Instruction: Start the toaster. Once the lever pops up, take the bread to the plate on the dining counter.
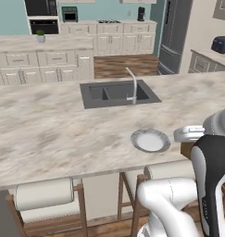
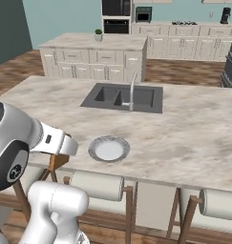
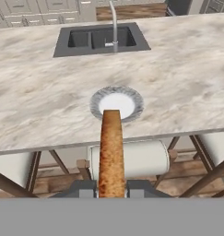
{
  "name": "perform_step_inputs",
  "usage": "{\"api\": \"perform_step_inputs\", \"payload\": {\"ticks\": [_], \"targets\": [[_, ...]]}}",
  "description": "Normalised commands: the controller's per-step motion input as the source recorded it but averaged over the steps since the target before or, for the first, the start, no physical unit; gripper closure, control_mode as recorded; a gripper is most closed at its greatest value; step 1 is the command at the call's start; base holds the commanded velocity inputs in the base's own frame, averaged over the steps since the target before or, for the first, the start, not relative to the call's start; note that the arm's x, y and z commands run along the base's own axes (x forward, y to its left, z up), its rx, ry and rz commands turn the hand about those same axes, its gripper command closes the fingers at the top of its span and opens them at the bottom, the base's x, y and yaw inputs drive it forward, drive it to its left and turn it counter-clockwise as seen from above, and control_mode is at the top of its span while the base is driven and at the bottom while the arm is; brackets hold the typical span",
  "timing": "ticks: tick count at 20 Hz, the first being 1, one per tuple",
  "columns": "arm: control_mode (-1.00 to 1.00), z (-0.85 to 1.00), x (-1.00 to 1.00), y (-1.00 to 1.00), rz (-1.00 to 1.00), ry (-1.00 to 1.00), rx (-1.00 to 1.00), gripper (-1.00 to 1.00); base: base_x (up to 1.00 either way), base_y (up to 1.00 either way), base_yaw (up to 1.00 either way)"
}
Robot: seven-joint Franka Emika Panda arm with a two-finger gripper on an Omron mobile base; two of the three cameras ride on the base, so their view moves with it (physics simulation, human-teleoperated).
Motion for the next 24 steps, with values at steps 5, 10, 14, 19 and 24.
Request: {"api": "perform_step_inputs", "payload": {"ticks": [5, 10, 14, 19, 24], "targets": [[1.00, 0.00, 0.00, 0.00, 0.00, 0.00, 0.00, 1.00, 0.61, 0.00, -0.10], [-1.00, -0.12, 0.70, -0.10, 0.00, 0.00, 0.02, 1.00, 0.13, 0.00, -0.01], [-1.00, -0.31, 1.00, -0.28, 0.12, 0.00, 0.09, 1.00, 0.00, 0.00, 0.00], [-1.00, -0.48, 0.90, -0.19, 0.17, 0.00, 0.07, 1.00, 0.00, 0.00, 0.00], [-1.00, -0.43, 0.76, -0.03, 0.09, 0.00, 0.02, 1.00, 0.00, 0.00, 0.00]]}}
